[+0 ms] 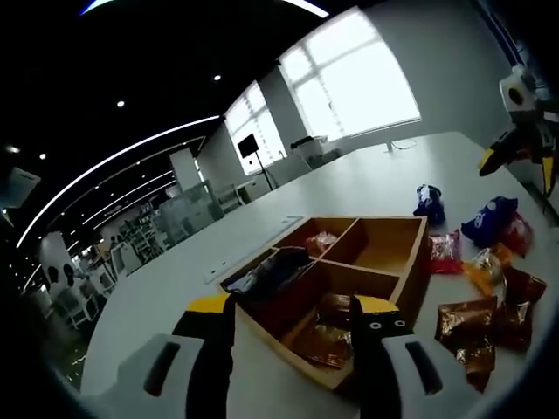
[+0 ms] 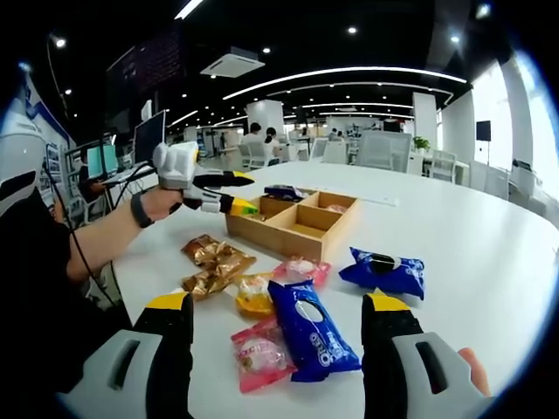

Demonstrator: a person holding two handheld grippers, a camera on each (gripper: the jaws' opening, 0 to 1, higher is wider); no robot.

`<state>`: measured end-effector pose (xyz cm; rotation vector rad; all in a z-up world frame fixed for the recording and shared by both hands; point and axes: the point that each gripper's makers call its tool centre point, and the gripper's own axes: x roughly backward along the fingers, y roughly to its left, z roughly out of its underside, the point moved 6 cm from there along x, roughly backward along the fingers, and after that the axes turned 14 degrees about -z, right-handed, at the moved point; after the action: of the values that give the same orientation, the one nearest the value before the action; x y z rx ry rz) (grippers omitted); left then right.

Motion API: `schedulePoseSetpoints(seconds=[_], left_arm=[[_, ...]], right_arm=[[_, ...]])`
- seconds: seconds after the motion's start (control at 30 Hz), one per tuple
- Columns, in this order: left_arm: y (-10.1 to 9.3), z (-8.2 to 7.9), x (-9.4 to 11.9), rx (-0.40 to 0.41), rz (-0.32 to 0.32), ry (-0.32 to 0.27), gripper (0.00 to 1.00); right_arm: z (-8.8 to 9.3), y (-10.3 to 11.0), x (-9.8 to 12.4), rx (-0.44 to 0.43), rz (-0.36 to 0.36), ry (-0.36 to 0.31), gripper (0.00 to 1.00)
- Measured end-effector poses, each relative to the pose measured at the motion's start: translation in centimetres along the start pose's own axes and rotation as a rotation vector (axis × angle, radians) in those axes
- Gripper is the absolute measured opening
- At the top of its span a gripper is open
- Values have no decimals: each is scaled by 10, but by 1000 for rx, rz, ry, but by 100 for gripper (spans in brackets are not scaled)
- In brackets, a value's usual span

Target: Pick up the scattered marshmallows, QQ candies, Oreo cookies, and mixed nuts on the table and sort them into separate containers

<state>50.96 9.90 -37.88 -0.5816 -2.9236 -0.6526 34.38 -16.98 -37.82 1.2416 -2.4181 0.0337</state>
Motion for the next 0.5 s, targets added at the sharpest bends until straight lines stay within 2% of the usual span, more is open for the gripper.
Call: schedulePoseSetpoints(seconds=[0.23,0.5], left_arm=[[1,-4,8,33,11,-29,63],[-8,3,18,46,40,-29,70]], right_arm=[[-2,0,-4,2,-5,3,75],[0,1,-4,1,-1,8,75]])
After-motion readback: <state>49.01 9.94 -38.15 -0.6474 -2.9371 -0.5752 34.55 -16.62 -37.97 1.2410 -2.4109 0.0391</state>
